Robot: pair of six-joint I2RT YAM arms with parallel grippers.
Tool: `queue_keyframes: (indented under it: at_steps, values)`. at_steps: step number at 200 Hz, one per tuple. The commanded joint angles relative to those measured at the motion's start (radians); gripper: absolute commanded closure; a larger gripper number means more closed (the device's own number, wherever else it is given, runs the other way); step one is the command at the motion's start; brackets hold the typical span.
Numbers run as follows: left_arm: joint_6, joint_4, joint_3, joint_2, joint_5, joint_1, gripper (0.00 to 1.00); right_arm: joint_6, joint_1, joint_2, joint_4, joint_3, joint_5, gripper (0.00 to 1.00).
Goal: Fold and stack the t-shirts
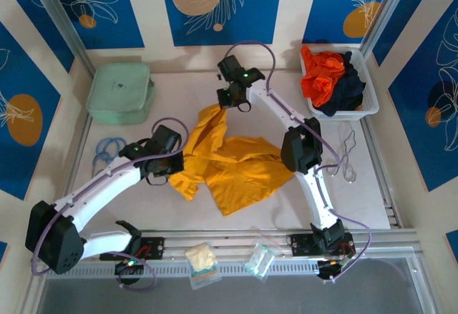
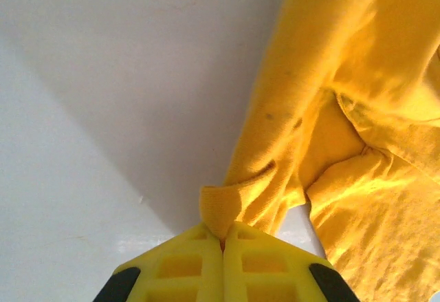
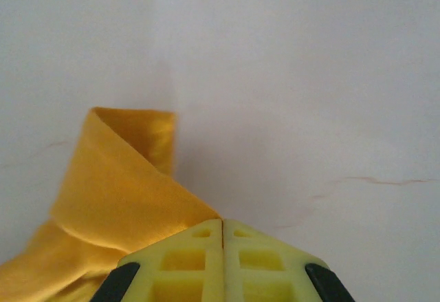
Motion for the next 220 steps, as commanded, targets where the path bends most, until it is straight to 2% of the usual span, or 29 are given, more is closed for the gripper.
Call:
queue_keyframes:
  at_steps: [1,46,81,90,100,113,124,138,155,173,220]
  values:
    - [0.065,-0.167,0.041,0.011,-0.074,-0.007,1.00,-0.044,-0.043,0.015,-0.025,0.081,0.152,1.00]
    - [0.050,-0.229,0.071,0.031,-0.153,-0.007,1.00,-0.025,-0.113,0.125,-0.029,0.285,0.197,1.00]
    - [0.033,-0.269,0.092,0.062,-0.251,-0.006,1.00,-0.003,-0.125,0.162,-0.035,0.326,0.109,1.00]
    - [0.029,-0.282,0.105,0.071,-0.283,-0.007,1.00,0.003,-0.123,0.153,-0.053,0.320,0.088,0.90]
    - [0.017,-0.301,0.123,0.082,-0.317,-0.007,0.91,0.006,-0.118,0.126,-0.074,0.280,0.077,0.80]
    - [0.005,-0.325,0.148,0.094,-0.366,-0.007,0.68,0.004,-0.110,0.057,-0.080,0.179,0.047,0.67]
    - [0.001,-0.338,0.170,0.098,-0.389,-0.007,0.47,-0.001,-0.100,-0.031,-0.050,0.024,-0.002,0.56]
    - [0.005,-0.339,0.190,0.105,-0.396,-0.007,0.33,0.005,-0.076,-0.154,0.014,-0.197,-0.079,0.49]
    - [0.016,-0.326,0.208,0.125,-0.378,-0.007,0.27,0.049,-0.048,-0.278,0.090,-0.411,-0.236,0.44]
    - [0.029,-0.291,0.214,0.158,-0.326,-0.010,0.25,0.128,-0.012,-0.345,0.134,-0.545,-0.347,0.39]
    - [-0.010,-0.116,0.143,0.238,-0.162,-0.090,0.22,0.287,0.097,-0.335,0.156,-0.663,-0.307,0.32]
